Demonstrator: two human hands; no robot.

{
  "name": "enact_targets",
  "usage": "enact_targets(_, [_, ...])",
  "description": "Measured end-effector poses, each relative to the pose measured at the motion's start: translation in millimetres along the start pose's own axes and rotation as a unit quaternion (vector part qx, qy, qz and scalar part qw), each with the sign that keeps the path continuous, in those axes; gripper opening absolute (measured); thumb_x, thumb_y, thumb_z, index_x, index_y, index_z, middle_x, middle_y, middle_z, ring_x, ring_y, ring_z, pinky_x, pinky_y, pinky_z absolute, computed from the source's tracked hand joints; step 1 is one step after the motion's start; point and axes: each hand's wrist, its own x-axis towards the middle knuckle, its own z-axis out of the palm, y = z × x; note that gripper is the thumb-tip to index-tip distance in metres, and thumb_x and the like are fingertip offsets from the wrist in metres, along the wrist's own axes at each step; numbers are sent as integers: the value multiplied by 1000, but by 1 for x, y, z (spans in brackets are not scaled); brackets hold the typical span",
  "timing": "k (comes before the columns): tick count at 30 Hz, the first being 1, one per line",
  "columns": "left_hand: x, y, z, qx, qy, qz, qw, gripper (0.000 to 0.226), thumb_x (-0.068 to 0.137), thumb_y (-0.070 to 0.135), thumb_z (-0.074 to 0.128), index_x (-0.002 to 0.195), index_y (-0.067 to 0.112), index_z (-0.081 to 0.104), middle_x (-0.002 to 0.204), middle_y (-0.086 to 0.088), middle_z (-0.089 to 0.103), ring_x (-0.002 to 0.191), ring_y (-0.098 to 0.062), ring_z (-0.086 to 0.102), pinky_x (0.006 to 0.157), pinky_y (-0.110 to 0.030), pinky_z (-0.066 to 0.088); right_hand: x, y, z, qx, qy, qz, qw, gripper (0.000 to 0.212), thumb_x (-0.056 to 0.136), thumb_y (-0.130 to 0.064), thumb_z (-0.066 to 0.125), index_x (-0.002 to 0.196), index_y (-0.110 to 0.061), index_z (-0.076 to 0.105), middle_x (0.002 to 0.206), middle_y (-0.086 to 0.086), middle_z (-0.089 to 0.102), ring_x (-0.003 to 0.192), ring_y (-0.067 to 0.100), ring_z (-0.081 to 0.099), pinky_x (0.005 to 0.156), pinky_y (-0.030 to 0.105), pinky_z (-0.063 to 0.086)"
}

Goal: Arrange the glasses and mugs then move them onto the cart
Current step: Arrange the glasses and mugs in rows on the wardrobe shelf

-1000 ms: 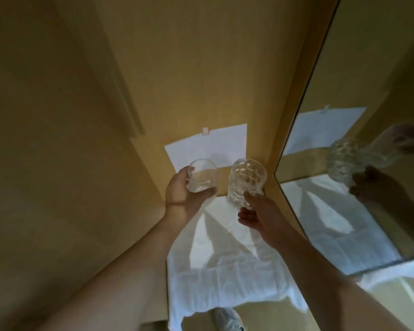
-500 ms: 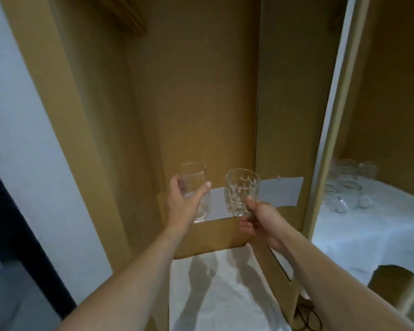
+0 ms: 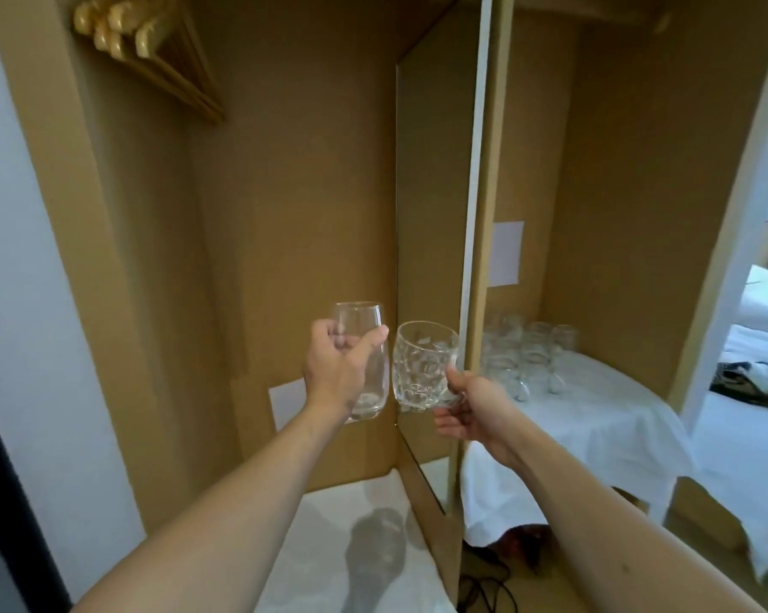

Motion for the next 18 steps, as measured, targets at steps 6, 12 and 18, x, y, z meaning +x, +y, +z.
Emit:
enact_targets(6, [-54, 33, 82, 21, -65, 7, 998, 63, 61, 64, 79, 101, 23, 51, 91, -1, 66, 88, -26, 69, 83, -54, 59, -49, -4, -100, -18, 38, 12, 999, 41, 102, -46, 53, 118, -8, 53, 86, 19, 56, 69, 26, 54, 68, 36, 60])
enact_targets(12, [-106, 49, 165, 23, -93, 3, 995, 48, 76, 50, 82, 99, 20, 52, 86, -2, 61, 80, -19, 60, 68, -40, 57, -84, -2, -200, -10, 93, 16, 995, 50, 101, -45, 56, 117, 2, 59, 81, 19, 58, 65, 26, 55, 68, 37, 61])
enact_targets(18, [-145, 55, 234, 32, -126, -1, 991, 56, 65, 64, 75, 99, 27, 51, 96, -2, 63, 92, -24, 66, 78, -41, 55, -103, 3, -281, -12, 113, 27, 993, 45, 99, -50, 56, 111, -6, 61, 89, 21, 67, 75, 30, 67, 83, 47, 62])
